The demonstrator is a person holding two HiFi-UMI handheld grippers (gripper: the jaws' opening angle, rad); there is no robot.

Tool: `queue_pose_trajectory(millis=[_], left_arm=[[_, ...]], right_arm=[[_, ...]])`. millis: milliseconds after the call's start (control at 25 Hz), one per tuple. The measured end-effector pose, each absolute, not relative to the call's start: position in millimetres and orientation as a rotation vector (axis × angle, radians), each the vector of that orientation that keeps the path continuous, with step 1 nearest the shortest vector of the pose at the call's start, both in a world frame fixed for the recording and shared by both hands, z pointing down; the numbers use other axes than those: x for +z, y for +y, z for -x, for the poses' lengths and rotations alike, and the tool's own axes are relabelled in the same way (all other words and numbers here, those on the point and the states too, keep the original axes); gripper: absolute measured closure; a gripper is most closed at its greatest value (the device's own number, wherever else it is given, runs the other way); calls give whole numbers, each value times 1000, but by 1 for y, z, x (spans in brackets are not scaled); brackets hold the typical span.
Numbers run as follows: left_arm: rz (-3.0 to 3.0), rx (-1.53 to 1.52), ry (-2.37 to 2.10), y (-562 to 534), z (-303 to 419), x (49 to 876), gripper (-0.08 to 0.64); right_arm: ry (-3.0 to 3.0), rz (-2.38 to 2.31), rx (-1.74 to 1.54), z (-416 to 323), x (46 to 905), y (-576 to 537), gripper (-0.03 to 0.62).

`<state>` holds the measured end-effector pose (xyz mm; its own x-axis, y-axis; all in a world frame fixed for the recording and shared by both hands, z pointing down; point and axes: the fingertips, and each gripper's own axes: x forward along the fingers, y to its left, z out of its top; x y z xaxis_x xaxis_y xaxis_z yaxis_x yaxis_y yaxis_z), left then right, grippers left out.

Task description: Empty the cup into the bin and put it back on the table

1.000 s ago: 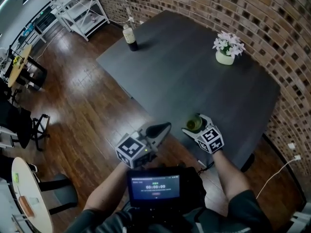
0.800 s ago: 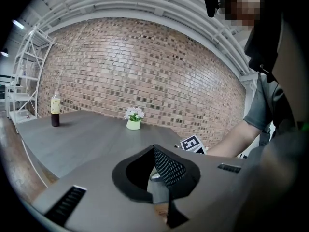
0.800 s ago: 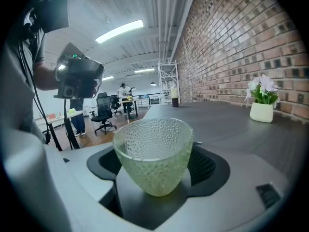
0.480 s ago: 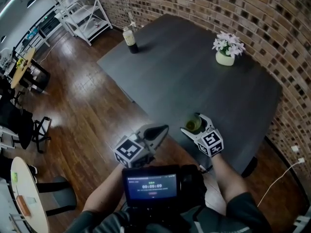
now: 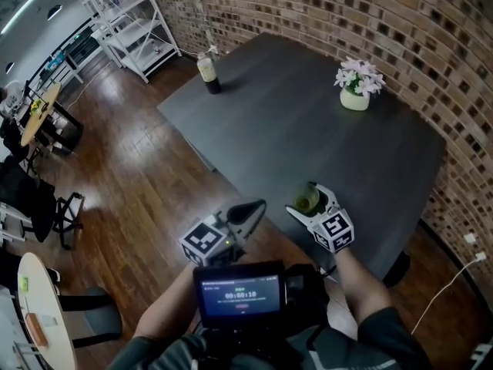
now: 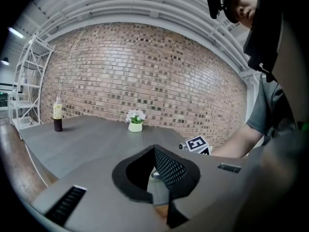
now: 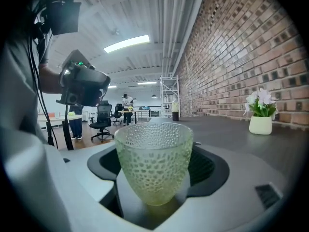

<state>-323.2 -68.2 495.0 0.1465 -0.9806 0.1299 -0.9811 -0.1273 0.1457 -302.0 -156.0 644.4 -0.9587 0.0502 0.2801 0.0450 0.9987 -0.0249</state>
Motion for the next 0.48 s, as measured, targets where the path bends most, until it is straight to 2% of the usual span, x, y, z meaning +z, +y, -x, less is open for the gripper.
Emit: queue_pose_trajectory(millis=[480], left_arm=[[-2287, -72, -1861, -62, 311, 425, 557]], right_arm=[[-2902, -7, 28, 279, 540, -141, 201]])
